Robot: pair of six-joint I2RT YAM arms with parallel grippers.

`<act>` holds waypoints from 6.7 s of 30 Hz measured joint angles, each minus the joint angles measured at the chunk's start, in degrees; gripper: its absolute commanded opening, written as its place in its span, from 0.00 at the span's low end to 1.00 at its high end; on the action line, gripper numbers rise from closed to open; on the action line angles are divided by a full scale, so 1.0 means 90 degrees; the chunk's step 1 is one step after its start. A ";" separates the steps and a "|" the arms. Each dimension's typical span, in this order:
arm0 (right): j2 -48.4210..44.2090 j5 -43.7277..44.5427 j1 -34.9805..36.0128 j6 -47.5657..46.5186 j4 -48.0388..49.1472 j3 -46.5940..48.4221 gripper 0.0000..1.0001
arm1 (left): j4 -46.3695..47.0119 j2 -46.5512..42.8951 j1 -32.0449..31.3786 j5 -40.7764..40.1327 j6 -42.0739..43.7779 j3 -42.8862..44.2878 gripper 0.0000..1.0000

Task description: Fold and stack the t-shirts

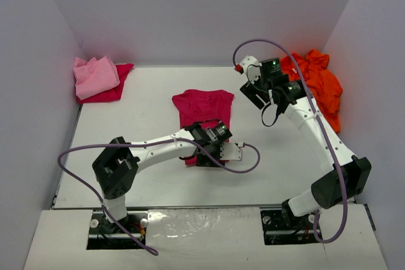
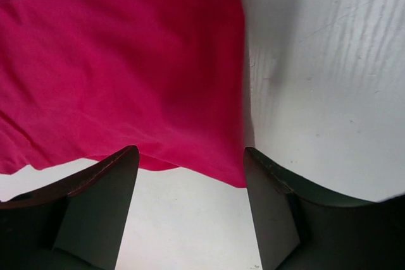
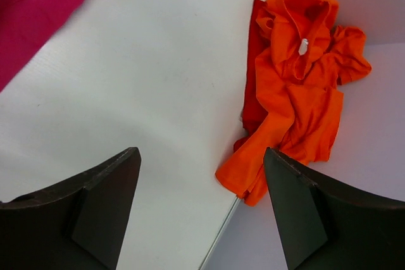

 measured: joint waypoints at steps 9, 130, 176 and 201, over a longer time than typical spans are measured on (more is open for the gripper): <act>-0.0089 0.0252 -0.0844 0.0322 0.0347 0.0000 0.77 | 0.0488 0.0307 0.0031 -0.0401 -0.0004 -0.0200 0.64; 0.0761 -0.3744 -0.0515 0.0520 0.0559 -0.0008 0.00 | -0.2470 0.4122 0.3248 0.1610 0.1357 0.7581 0.93; 0.4841 -0.0810 0.0975 -0.0030 0.1525 0.2252 0.00 | -0.1239 0.3066 0.4553 0.2693 -0.0955 0.4119 0.26; 0.2383 -0.1685 -0.0394 0.1094 0.0295 0.0472 0.00 | -0.1370 0.1998 0.4530 0.5279 -0.1959 0.4234 0.18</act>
